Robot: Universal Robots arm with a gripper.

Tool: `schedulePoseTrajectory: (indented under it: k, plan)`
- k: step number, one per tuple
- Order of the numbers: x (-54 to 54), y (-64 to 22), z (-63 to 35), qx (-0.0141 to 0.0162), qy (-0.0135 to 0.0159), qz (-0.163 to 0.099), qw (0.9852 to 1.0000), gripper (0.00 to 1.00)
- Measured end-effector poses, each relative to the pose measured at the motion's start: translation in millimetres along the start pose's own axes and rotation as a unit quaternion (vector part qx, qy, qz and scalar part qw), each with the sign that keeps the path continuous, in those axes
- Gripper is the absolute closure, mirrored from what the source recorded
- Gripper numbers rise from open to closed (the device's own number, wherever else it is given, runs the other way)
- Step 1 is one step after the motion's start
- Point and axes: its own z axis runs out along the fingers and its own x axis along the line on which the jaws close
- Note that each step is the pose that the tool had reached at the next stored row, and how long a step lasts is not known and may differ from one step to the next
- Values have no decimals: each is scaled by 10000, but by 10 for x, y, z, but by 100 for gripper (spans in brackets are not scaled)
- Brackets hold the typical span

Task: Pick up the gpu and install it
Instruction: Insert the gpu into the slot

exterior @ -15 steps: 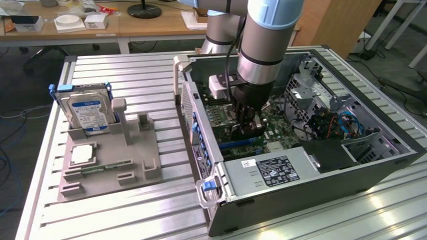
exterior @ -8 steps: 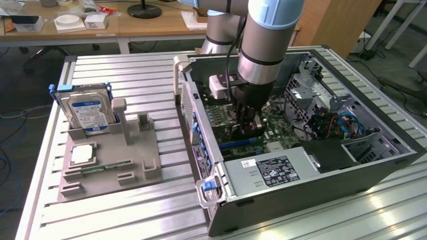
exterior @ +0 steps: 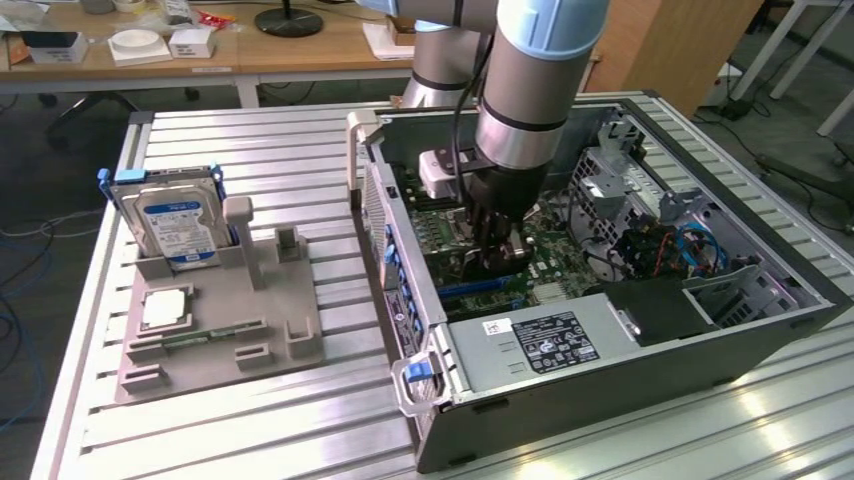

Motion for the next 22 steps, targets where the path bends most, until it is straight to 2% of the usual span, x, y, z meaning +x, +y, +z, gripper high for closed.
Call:
schedulePoseTrajectory:
  k: [10, 22]
  plan:
    - [2, 2, 58, -6, 2, 0, 10000, 73]
    - [2, 3, 83, -7, 2, 0, 10000, 73]
